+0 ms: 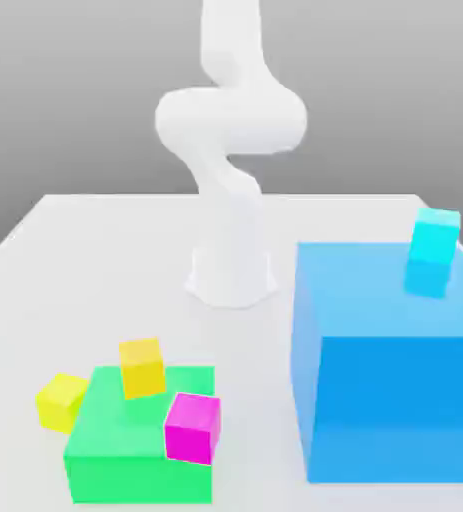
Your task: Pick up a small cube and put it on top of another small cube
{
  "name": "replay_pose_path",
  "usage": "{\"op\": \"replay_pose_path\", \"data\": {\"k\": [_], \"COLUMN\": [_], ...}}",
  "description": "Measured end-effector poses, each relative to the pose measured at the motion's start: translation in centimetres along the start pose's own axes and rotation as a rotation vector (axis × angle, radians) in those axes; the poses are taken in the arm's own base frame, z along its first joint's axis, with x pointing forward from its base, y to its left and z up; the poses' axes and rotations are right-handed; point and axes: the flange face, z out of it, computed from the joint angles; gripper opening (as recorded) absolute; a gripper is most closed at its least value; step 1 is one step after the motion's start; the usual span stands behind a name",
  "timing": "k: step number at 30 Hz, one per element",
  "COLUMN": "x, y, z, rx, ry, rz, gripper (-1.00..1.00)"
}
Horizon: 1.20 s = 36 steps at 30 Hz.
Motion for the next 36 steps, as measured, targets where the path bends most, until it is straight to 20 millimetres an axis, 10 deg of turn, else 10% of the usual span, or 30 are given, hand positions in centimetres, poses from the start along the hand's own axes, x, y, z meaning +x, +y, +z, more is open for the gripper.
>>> {"op": "replay_pose_path", "data": {"k": [8, 18, 29, 36], "x": [1.8, 2.0, -2.5, -6.1], "y": [6.2, 19.5, 35.2, 39.6], "z": [13.5, 26.2, 33.5, 36.5], "rx": [-0.276, -0.550, -0.774, -0.824], "ry": [0.052, 0.104, 0.134, 0.121], "rz": [0.377, 0.866, 1.459, 1.678], "gripper": [0.00, 0.00, 0.00, 0.00]}}
